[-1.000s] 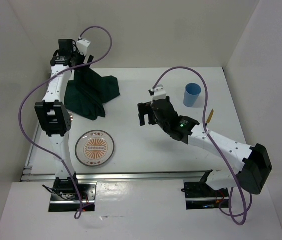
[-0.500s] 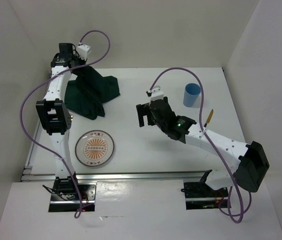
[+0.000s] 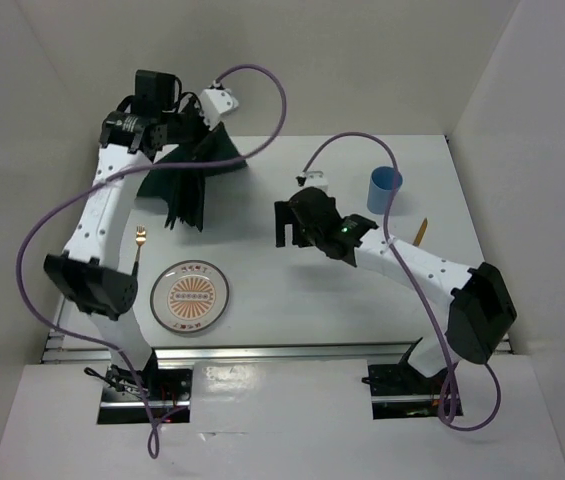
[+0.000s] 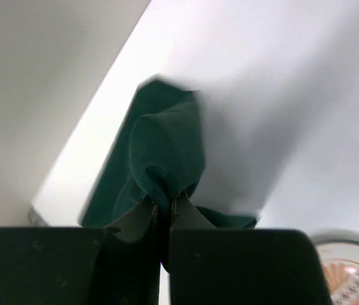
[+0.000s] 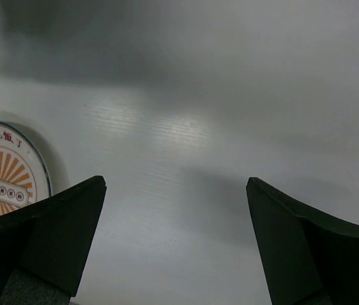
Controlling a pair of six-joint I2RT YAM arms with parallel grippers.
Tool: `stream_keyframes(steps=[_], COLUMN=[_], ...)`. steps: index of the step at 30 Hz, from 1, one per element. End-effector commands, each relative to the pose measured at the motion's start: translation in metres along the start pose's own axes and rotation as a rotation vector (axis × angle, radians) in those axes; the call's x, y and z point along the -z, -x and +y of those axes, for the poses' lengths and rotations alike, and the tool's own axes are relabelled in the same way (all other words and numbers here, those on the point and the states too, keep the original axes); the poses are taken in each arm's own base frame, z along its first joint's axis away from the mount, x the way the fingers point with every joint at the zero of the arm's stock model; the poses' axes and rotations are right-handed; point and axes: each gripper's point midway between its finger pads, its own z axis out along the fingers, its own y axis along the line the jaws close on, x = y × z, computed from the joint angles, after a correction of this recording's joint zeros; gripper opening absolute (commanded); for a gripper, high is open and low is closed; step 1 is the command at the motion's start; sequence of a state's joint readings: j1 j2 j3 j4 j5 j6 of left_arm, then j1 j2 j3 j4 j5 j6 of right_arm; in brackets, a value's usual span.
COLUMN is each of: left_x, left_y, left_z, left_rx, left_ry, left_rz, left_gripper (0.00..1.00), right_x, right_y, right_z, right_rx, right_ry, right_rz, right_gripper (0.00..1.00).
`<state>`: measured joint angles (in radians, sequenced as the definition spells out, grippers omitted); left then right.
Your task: Set the dinner table for one person
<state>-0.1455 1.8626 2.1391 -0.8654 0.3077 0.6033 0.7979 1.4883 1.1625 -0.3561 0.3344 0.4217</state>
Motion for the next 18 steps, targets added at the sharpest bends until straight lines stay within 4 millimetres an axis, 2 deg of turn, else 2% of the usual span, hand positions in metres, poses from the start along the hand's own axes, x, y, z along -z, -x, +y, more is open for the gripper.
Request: stream_keyframes(steps=[1, 2, 3, 4, 5, 6, 7, 8, 11, 12, 14, 15, 16, 18], left_x=[0.088, 0.097, 0.103, 0.111, 0.114, 0.116, 0.117, 0.122, 0.123, 0.124, 0.12, 0.112, 0.11, 0.102], left_y=[0.076, 0.076, 0.068, 0.054, 0.047, 0.034, 0.026, 0.003, -0.019, -0.038, -0.051, -0.061, -0.064, -0.069], left_z=[-0.052, -0.059, -0.077, -0.097, -0.103, -0.12, -0.129, -0.148, -0.162, -0.172, -0.176, -0.178, -0.177, -0.175], left_rx=[-0.236, -0.244, -0.253, -0.27, -0.264, -0.297, -0.32, -0.319, -0.321, -0.302, -0.284, -0.272, -0.246, -0.21], left_ry=[-0.107, -0.129, -0.194, -0.248, -0.257, -0.298, -0.311, -0.352, -0.338, -0.345, -0.325, -0.321, -0.301, -0.278], left_rz=[-0.24, -0.24, -0.225, -0.197, -0.187, -0.141, -0.125, -0.082, -0.071, -0.043, -0.028, -0.018, -0.007, 0.005], left_gripper=[0.0, 0.0, 0.0, 0.0, 0.0, 0.0, 0.0, 0.0, 0.0, 0.0, 0.0, 0.0, 0.0, 0.0], right_x=[0.016, 0.027, 0.031, 0.044, 0.044, 0.054, 0.056, 0.056, 0.053, 0.047, 0.047, 0.052, 0.049, 0.056], right_y=[0.017, 0.037, 0.037, 0.048, 0.049, 0.057, 0.055, 0.049, 0.034, 0.013, -0.003, -0.009, -0.021, -0.036], right_z=[-0.031, -0.049, -0.057, -0.057, -0.057, -0.063, -0.063, -0.069, -0.066, -0.069, -0.064, -0.063, -0.063, -0.05], right_rx=[-0.272, -0.36, -0.411, -0.449, -0.449, -0.466, -0.475, -0.473, -0.505, -0.506, -0.513, -0.485, -0.39, -0.268], right_ry=[-0.104, -0.105, -0.106, -0.06, -0.059, -0.054, -0.053, -0.077, -0.079, -0.104, -0.073, -0.045, -0.013, 0.077], right_rz=[0.023, -0.04, -0.066, -0.134, -0.135, -0.18, -0.181, -0.158, -0.084, -0.028, 0.021, 0.036, 0.048, 0.077], right_gripper=[1.0, 1.0, 1.0, 1.0, 1.0, 1.0, 1.0, 1.0, 1.0, 1.0, 1.0, 1.0, 1.0, 1.0])
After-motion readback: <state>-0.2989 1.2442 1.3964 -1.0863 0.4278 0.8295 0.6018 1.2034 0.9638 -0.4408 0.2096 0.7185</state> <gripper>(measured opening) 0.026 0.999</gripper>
